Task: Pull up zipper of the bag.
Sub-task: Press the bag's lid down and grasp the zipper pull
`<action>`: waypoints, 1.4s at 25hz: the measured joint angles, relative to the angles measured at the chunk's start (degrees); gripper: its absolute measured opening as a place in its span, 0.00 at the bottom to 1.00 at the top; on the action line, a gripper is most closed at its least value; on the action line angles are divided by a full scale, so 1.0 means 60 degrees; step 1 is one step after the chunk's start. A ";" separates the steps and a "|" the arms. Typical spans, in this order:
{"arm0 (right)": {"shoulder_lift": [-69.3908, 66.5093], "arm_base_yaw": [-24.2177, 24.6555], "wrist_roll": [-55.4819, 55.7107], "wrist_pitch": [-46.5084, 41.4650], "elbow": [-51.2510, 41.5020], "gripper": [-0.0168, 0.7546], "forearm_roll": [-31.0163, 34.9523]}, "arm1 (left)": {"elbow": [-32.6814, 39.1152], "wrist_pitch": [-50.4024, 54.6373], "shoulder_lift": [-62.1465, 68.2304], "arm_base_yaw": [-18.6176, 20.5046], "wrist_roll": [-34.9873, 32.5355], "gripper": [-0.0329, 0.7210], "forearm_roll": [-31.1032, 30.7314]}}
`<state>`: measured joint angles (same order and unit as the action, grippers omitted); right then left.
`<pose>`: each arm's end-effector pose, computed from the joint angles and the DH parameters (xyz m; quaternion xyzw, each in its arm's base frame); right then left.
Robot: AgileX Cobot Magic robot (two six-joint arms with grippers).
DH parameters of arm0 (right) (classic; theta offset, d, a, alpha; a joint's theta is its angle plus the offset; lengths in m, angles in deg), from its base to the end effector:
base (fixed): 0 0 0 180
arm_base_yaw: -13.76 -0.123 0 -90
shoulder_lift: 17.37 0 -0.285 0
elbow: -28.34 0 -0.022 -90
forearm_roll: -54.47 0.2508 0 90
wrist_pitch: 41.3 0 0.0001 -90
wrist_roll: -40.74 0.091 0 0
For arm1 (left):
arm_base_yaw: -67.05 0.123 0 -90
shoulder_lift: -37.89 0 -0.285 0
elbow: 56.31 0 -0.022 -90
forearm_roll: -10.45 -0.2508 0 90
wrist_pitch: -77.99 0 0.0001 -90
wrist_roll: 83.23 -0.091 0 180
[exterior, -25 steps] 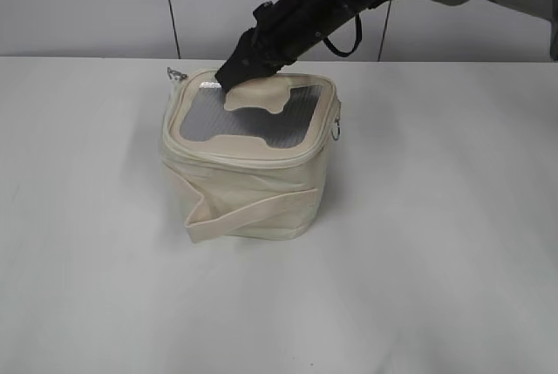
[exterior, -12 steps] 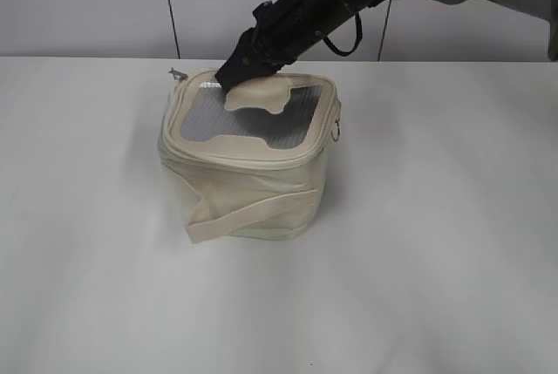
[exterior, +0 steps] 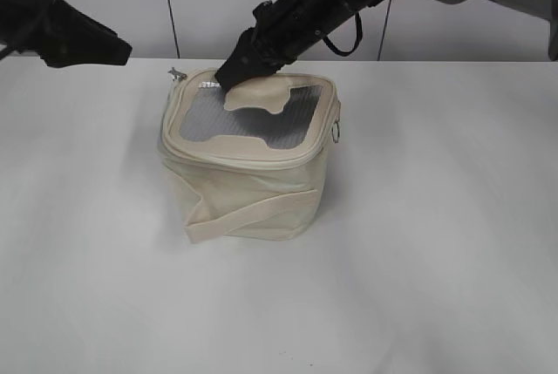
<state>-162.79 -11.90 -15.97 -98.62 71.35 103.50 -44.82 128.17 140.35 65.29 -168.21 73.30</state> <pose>0.4449 0.2780 0.1927 -0.4701 0.7788 0.3264 0.2568 0.3378 -0.0727 0.2668 0.3802 0.8035 -0.2528 0.3821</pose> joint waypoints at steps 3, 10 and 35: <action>0.0000 0.0000 0.0003 0.0000 0.0000 0.09 0.0000 | -0.0391 -0.0725 0.0812 0.0000 -0.1372 0.53 -0.0130; 0.0000 0.0000 0.0053 0.0000 0.0003 0.09 0.0029 | -0.0407 -0.1804 0.2051 0.0010 -0.5065 0.53 0.0730; 0.0000 0.0000 0.0063 0.0038 0.0011 0.09 0.0038 | -0.0805 -0.2256 0.3035 -0.1127 -0.9049 0.52 0.3223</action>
<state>-162.79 -11.90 -15.60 -98.39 71.41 103.72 -49.65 114.63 158.56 58.52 -222.50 92.64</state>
